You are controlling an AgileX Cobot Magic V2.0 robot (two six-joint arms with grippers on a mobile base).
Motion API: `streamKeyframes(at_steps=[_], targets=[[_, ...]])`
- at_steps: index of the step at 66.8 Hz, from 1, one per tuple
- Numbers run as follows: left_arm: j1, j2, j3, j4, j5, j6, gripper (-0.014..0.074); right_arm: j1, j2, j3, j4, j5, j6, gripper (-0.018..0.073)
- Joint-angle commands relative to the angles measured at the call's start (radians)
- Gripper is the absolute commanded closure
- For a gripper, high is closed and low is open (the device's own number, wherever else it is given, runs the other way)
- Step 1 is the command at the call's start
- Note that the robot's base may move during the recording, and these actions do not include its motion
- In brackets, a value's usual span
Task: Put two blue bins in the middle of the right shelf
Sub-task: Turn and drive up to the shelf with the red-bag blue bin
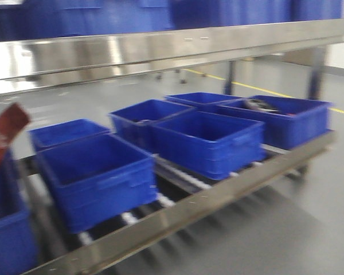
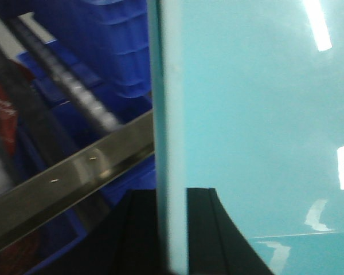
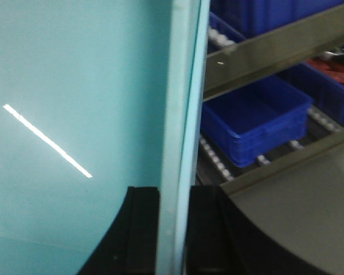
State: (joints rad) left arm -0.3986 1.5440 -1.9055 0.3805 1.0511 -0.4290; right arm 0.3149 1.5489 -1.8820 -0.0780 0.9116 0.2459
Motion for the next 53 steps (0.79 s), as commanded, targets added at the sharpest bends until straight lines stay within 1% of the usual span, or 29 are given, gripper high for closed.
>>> streamKeyframes(at_steps=[1,53], targets=[[-0.003,-0.01,-0.014,0.01,-0.076,0.012,0.0707,0.009,-0.025,-0.023,0.047,-0.133,-0.021,0.0722],[-0.003,-0.01,-0.014,0.01,-0.076,0.012,0.0707,0.009,-0.025,-0.023,0.047,-0.135,-0.021,0.0722]])
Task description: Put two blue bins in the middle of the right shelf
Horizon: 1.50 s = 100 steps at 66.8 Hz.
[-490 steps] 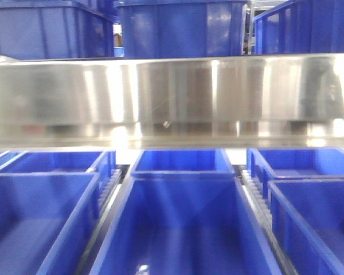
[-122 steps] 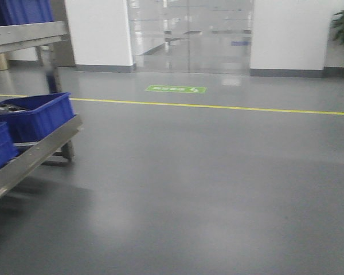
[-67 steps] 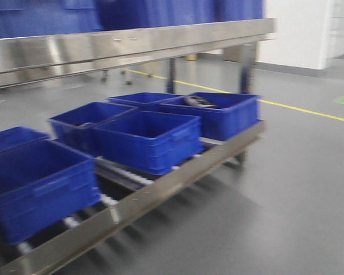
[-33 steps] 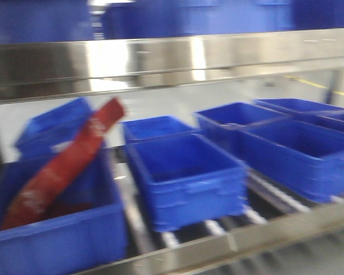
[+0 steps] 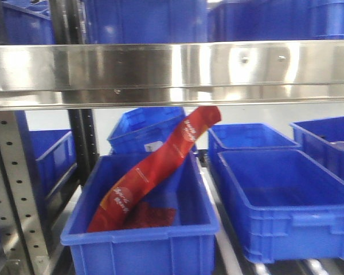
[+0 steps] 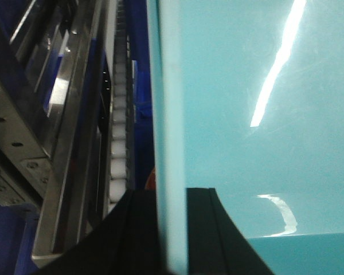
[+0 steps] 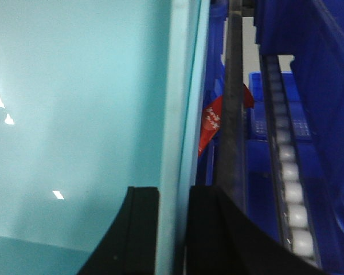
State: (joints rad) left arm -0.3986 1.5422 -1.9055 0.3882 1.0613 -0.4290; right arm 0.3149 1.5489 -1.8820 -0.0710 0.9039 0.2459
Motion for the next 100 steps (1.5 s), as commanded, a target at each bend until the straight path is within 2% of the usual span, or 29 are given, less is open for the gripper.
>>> streamKeyframes(at_steps=[1,100], targets=[[-0.003,-0.008,-0.014,0.003,-0.086,0.012,0.0707,0.009,-0.025,-0.023,0.04,-0.128,-0.021,0.0722],[-0.003,-0.008,-0.014,0.004,-0.086,0.012,0.0707,0.009,-0.023,-0.023,0.04,-0.127,-0.021,0.0722]])
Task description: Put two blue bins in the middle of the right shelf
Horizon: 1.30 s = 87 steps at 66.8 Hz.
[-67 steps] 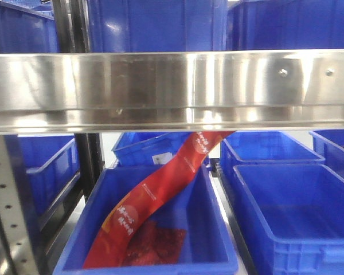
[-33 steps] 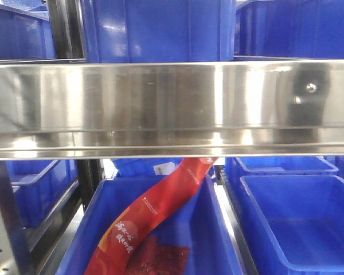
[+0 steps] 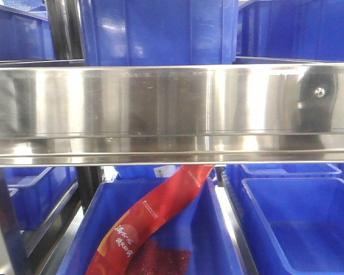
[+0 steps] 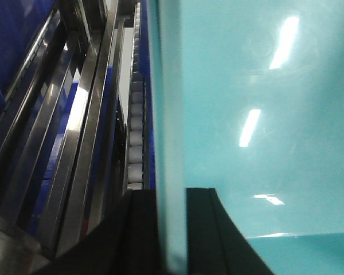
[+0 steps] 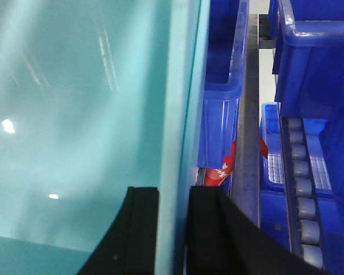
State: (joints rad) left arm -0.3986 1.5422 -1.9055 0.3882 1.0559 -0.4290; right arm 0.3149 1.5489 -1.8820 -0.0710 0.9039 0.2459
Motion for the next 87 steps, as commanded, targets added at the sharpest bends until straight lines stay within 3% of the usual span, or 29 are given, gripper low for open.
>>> streamKeyframes(at_steps=[1,26,36,43,53,76,87], targets=[[-0.003,-0.008,-0.014,0.004,-0.081,0.012,0.0707,0.009,-0.023,-0.023,0.04,-0.127,-0.021,0.0722],[-0.003,-0.008,-0.014,0.004,-0.116,0.012,0.0707,0.009,-0.023,-0.023,0.04,-0.127,-0.021,0.0722],[-0.003,-0.006,-0.014,-0.028,-0.077,0.012,0.0707,0.009,-0.019,-0.023,0.044,-0.091,-0.021,0.0722],[-0.003,-0.006,0.019,-0.06,-0.051,0.005,0.0707,0.009,-0.001,-0.011,0.044,0.001,0.063,0.0727],[-0.003,-0.006,0.107,-0.091,-0.051,-0.001,0.0707,0.009,0.0,0.075,0.044,-0.004,0.096,0.0727],[-0.003,-0.006,0.369,-0.088,-0.29,-0.049,0.0707,0.009,0.005,0.296,0.056,-0.142,0.132,0.0727],[-0.003,-0.006,0.4,-0.091,-0.303,-0.052,0.0706,0.01,0.018,0.309,0.059,-0.15,0.13,0.0727]])
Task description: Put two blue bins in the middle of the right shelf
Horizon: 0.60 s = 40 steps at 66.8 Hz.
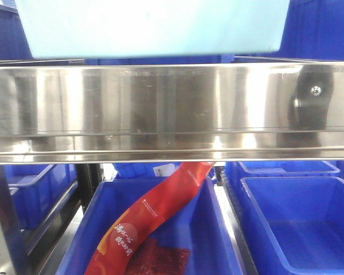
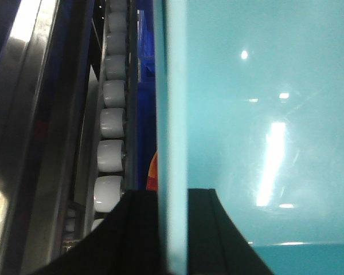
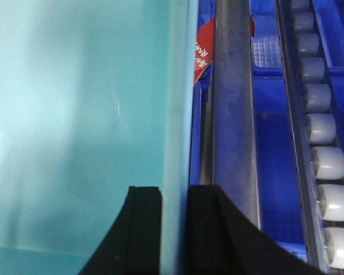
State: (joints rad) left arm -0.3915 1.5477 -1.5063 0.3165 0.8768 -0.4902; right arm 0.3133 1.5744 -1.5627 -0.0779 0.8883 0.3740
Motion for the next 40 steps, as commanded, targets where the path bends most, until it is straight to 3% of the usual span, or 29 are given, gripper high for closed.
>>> streamKeyframes(at_steps=[1,7,11,26,33,40], targets=[[-0.01,-0.012,0.001,-0.019,-0.125,0.009,0.0706,0.011,-0.002,-0.011,0.066,-0.137,0.002,0.0727],[-0.01,0.0,0.001,-0.019,-0.123,0.009,0.0654,0.011,0.01,-0.011,0.068,-0.138,0.002,0.0698],[-0.01,0.009,0.001,-0.019,-0.123,0.009,0.0571,0.013,0.019,-0.011,0.069,-0.13,0.002,0.0636],[-0.01,0.011,-0.013,0.013,-0.113,0.009,0.0237,0.013,0.021,-0.011,0.056,-0.129,0.002,0.0253],[-0.01,0.011,-0.035,0.031,-0.091,0.009,0.0188,0.013,0.019,-0.012,0.049,-0.13,0.002,0.0102],[-0.01,0.004,-0.068,0.038,-0.076,0.009,0.0186,0.013,0.01,-0.026,0.047,-0.125,-0.002,0.0052]])
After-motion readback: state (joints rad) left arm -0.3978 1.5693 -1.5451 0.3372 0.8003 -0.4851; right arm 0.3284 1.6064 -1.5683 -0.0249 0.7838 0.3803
